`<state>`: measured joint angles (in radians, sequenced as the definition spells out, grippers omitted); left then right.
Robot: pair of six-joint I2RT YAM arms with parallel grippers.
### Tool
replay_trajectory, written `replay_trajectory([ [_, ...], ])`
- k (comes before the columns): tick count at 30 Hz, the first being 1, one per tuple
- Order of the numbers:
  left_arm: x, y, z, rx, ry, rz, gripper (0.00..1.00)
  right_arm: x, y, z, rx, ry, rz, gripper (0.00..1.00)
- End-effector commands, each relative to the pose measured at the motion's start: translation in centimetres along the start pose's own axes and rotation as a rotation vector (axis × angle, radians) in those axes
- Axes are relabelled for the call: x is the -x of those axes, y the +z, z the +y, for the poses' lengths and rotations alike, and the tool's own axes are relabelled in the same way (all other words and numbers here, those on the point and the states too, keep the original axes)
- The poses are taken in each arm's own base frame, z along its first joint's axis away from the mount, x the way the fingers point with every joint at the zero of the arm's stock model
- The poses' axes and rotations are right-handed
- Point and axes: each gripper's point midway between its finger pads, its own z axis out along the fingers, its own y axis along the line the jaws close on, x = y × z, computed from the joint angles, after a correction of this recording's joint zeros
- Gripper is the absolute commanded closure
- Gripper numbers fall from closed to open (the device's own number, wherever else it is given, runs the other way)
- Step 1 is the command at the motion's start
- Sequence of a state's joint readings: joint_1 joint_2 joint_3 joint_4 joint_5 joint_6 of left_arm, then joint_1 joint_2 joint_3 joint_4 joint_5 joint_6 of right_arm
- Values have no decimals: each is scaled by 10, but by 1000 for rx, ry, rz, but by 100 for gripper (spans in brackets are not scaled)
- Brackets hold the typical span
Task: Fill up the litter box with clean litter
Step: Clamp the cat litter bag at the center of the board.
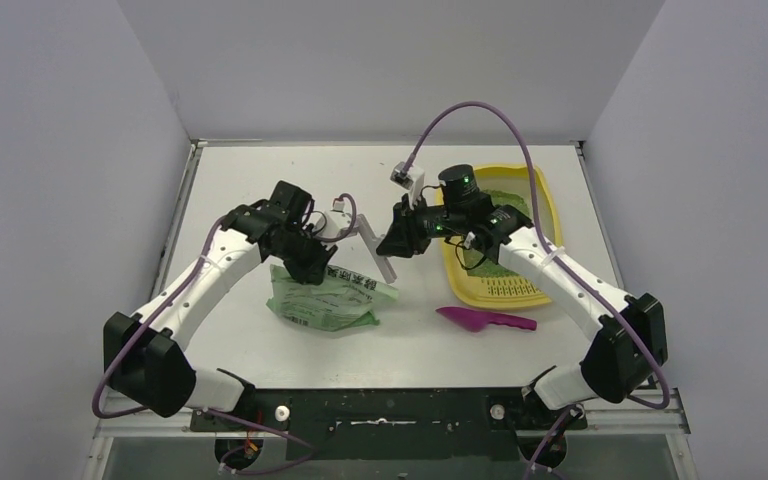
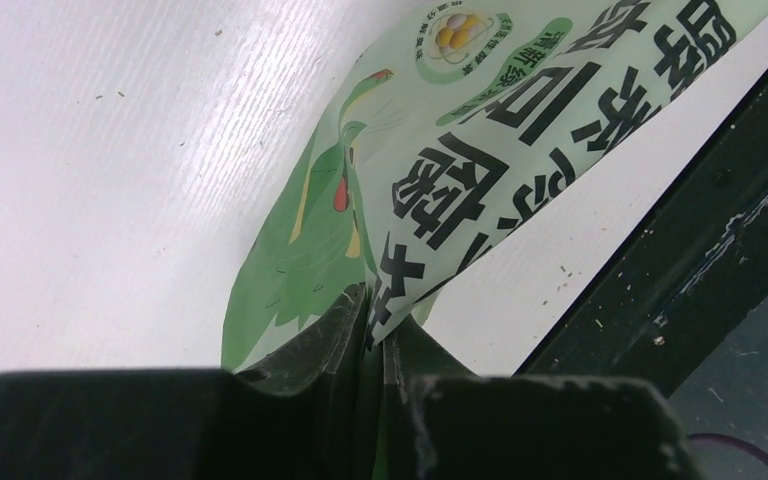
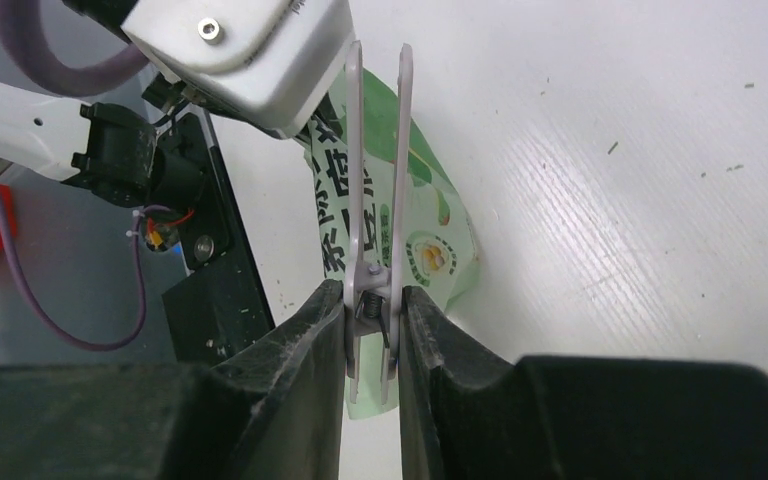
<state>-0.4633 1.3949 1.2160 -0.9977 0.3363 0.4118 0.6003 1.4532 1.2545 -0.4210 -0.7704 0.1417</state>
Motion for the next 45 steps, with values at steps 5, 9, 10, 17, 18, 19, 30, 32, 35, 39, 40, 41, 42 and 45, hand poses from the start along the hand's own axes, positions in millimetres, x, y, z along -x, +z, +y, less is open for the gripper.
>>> replay_trajectory([
  [5, 14, -16, 4, 47, 24, -87, 94, 28, 11, 19, 75, -121, -154, 100],
  [9, 15, -17, 2, 35, 8, -91, 89, 20, 21, 16, 74, -119, -150, 100],
  [10, 16, -18, 2, 35, 5, -96, 83, 20, 21, 14, 66, -119, -151, 100],
  [17, 63, -52, -1, 9, -108, -389, 49, 20, 2, -1, -84, -124, -123, 100],
  [18, 78, -61, 1, 12, -158, -473, 47, 20, 0, -1, -110, -131, -116, 100],
  [19, 99, -72, 4, 11, -218, -579, 43, 19, -2, 0, -128, -141, -109, 100],
  [30, 167, -82, -13, -166, -554, -851, 37, 27, -12, 16, -284, -230, -124, 100],
  [32, 171, -81, -16, -163, -563, -863, 36, 30, -13, 19, -292, -238, -132, 100],
  [35, 174, -80, -17, -155, -578, -883, 38, 33, -14, 24, -298, -247, -142, 100],
  [39, 176, -77, -22, -160, -582, -874, 57, 39, -17, 28, -311, -249, -167, 100],
  [40, 175, -75, -23, -161, -586, -867, 62, 40, -17, 29, -313, -248, -173, 100],
  [41, 175, -75, -24, -159, -586, -867, 66, 42, -18, 30, -319, -246, -181, 100],
  [42, 174, -74, -24, -155, -588, -865, 68, 43, -18, 31, -326, -246, -188, 100],
  [45, 172, -72, -26, -150, -592, -862, 66, 47, -19, 36, -328, -247, -216, 90],
])
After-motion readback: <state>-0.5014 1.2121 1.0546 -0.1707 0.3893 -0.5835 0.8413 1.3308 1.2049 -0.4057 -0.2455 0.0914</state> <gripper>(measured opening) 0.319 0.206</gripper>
